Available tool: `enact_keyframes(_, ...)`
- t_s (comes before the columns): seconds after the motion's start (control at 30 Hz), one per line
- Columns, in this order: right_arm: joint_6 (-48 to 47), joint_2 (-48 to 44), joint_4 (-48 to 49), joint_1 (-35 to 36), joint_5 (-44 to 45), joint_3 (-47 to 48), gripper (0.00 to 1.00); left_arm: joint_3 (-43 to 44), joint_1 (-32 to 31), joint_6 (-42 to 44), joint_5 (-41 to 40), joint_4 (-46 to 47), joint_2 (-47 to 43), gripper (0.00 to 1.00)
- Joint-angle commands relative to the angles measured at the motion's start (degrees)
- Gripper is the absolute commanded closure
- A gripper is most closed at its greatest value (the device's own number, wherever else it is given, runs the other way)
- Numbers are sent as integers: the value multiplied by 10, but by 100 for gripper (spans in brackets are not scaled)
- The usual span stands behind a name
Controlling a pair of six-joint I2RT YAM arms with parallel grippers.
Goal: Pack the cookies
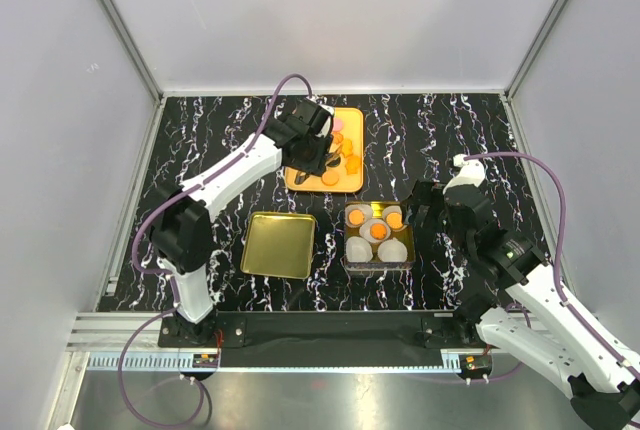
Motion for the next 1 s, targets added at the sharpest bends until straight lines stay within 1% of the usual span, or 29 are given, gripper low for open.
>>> enact_keyframes(0.0, -5, -2, 5, 2, 12, 23, 0, 24, 3, 14, 17, 28, 6, 51)
enact_keyframes(0.97, -2, -7, 0, 2, 12, 24, 0, 17, 5, 24, 23, 38, 39, 51)
